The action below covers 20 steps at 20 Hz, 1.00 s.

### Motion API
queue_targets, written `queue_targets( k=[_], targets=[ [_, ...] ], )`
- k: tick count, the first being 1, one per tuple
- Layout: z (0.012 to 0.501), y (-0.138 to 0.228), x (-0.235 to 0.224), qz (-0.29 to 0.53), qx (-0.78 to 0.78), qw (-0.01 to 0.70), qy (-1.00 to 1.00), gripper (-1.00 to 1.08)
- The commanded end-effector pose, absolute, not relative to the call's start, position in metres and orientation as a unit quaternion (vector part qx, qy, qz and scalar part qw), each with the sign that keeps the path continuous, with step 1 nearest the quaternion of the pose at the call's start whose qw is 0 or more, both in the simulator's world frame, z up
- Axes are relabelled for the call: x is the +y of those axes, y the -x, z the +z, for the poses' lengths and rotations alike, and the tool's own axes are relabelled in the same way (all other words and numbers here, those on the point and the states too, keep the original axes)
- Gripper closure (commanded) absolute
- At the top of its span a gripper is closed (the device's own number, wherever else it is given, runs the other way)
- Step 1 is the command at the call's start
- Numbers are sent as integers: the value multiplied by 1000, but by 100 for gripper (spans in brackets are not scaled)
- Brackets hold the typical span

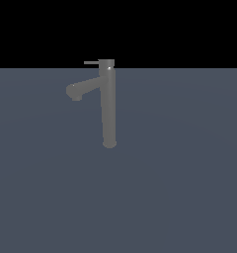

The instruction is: Turn on the faucet by rotating a designated handle.

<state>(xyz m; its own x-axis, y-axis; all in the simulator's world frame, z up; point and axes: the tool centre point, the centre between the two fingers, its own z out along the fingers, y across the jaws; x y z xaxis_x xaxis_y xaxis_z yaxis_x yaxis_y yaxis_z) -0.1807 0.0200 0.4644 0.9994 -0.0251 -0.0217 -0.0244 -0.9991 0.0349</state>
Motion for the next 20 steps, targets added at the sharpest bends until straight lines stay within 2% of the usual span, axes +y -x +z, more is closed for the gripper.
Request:
queue_targets(
  k=[1,20],
  targets=[
    [460,162,23,-10,-20,18,-1000,108],
    [381,7,53,-2,-79,13,-997,108]
  ],
)
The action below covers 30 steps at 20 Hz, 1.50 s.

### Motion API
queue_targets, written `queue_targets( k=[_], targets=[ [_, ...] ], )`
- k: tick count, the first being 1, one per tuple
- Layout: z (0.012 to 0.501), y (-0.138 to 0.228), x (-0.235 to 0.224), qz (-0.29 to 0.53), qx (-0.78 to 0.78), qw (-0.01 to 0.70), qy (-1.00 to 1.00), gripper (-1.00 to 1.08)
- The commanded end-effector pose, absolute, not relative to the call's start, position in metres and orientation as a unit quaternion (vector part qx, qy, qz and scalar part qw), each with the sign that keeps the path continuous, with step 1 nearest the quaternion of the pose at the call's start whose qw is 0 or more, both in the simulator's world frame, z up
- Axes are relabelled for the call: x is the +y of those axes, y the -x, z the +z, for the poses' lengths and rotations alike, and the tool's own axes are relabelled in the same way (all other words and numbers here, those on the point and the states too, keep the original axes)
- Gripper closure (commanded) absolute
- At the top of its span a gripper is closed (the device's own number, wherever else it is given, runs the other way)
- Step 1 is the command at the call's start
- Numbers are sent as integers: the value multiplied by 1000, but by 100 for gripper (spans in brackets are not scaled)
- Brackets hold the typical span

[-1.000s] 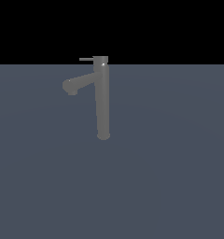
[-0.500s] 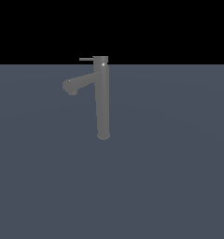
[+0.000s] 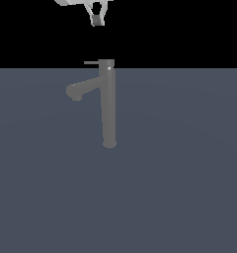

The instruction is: Turn on the faucet by rotating a designated handle.

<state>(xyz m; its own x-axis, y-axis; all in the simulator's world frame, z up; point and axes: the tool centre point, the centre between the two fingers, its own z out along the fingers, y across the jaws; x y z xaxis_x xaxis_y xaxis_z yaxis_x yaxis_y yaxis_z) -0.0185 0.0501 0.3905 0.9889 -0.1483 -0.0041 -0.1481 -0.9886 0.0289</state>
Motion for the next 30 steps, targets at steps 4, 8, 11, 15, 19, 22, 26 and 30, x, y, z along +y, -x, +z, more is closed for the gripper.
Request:
queue_targets(
  k=[4,8,11,15,19,22,26,30],
  targets=[
    [357,-22,60,-1,-92,9,-996,108],
    [335,-43,66,-1,-102,6,-995,108],
    [321,-55,69,0,-108,4,-994,108],
    [308,-65,72,0,-114,1,-993,108],
    [302,-70,73,0,-117,0,-993,108],
    [301,-71,74,0,-117,0,-993,108],
    [301,-68,75,0,-117,0,-993,108],
    [301,-56,82,0,-117,0,-993,108]
  ],
)
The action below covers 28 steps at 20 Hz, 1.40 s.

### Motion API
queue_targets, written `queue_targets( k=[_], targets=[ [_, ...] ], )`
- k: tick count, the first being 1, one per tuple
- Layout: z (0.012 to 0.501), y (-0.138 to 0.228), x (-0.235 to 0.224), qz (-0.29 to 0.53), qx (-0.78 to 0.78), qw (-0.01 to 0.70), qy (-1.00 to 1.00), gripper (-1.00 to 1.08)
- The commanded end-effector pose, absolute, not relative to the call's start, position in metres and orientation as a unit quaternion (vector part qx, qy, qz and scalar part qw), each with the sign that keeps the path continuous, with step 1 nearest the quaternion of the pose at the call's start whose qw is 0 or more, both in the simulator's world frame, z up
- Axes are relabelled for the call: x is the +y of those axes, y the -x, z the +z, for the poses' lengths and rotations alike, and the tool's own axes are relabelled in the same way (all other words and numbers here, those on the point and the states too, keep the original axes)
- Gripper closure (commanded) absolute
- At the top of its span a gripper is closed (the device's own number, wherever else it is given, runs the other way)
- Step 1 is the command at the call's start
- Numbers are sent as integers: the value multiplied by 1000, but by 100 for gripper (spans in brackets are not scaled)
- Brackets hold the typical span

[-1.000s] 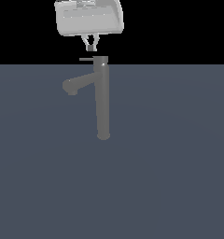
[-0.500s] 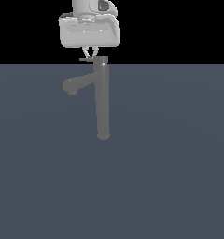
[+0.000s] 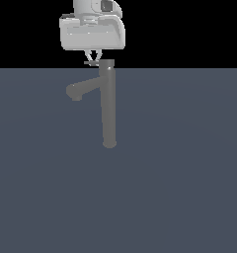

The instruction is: Turn on the faucet by rotating a designated handle.

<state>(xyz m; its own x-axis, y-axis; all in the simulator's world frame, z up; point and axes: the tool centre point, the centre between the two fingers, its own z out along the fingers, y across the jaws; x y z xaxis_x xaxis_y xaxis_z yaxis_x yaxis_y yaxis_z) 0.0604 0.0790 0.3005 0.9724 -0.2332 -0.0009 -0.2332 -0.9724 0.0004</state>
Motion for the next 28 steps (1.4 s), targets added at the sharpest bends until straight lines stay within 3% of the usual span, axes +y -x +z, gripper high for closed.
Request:
queue_targets(
  k=[1,28],
  targets=[
    [301,-53,83,0,-117,0,-993,108],
    [301,17,84,0,-118,0,-993,108]
  ],
)
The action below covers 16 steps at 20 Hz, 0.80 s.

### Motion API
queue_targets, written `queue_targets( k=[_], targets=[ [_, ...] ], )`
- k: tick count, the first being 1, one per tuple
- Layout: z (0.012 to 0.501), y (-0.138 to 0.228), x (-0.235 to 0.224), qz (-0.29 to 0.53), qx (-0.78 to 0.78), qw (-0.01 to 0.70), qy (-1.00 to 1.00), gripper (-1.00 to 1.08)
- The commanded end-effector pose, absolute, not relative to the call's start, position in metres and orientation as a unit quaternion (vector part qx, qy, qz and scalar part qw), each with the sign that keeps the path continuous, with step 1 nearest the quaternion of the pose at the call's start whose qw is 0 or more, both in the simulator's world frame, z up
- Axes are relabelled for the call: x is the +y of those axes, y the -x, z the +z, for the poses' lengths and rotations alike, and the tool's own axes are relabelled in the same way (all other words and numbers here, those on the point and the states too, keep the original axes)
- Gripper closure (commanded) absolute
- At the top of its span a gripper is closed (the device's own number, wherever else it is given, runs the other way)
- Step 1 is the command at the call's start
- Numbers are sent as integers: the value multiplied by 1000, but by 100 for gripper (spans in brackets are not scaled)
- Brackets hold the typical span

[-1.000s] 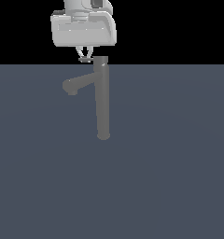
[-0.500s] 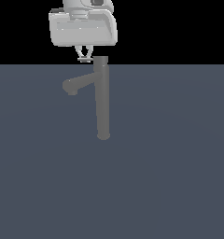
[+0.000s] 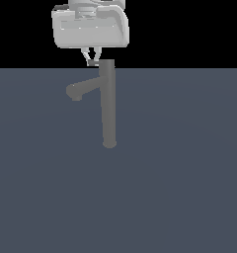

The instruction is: Turn on the faucet by rotating a designated handle.

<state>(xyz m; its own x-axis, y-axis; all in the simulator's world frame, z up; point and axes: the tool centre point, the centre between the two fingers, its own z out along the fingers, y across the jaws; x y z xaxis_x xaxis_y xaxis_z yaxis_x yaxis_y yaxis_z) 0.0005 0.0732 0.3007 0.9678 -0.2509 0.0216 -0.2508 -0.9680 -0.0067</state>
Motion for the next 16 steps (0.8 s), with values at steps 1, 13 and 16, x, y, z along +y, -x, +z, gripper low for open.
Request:
queue_targets(
  k=[1,13,16],
  targets=[
    [301,17,84,0,118,0,993,108],
    [301,36,46,-1,119,0,993,108],
    [301,42,40,0,117,0,993,108]
  ],
)
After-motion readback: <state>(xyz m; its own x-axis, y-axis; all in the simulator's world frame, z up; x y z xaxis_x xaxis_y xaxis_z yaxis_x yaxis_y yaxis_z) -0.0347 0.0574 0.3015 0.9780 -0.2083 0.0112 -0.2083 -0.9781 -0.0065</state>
